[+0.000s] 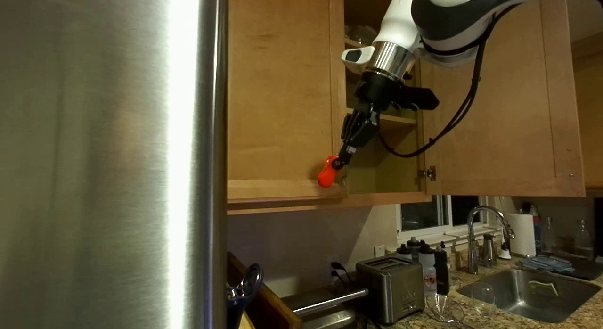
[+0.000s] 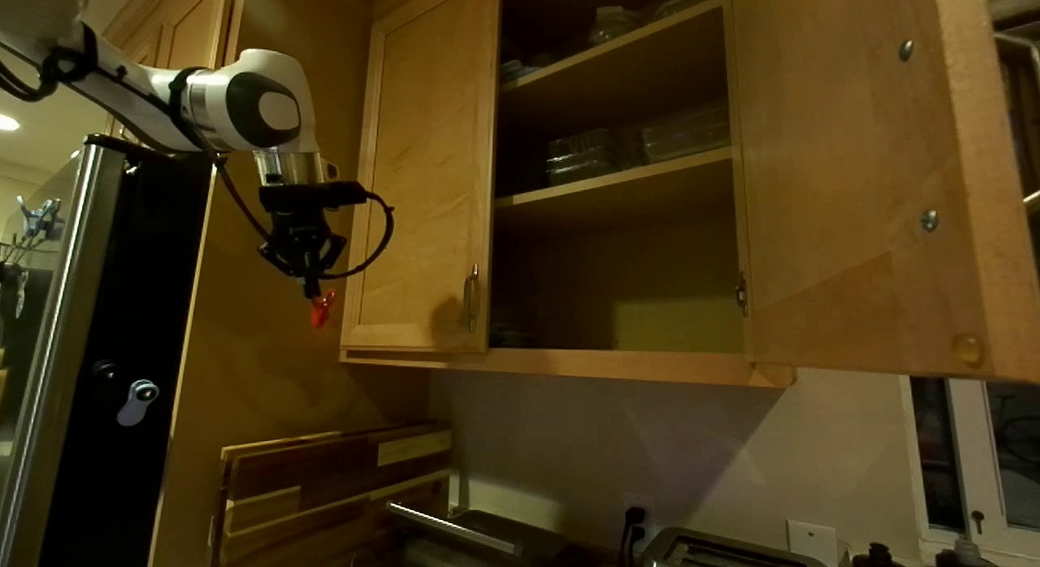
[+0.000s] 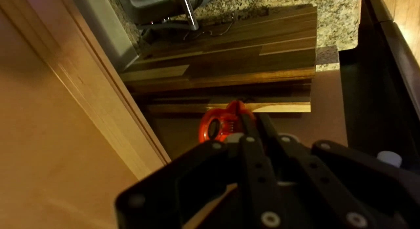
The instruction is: Open the cupboard, take the orange clamp and put it inside
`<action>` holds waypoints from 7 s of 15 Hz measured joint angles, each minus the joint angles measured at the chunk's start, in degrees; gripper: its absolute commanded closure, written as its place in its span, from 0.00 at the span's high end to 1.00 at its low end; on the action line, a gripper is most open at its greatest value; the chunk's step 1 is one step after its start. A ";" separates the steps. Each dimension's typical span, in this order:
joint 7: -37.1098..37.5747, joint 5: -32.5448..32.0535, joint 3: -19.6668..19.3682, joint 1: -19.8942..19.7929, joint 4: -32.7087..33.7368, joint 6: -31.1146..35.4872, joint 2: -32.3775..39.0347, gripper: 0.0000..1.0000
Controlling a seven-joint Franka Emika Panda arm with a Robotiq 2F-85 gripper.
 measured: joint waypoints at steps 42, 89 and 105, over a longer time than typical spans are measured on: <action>44.29 -10.46 -9.98 -14.86 9.03 7.16 11.98 0.03; 45.80 -7.57 -11.84 -16.21 25.83 5.02 26.99 1.00; 43.79 -10.30 -7.23 -14.53 6.08 -17.08 6.26 1.00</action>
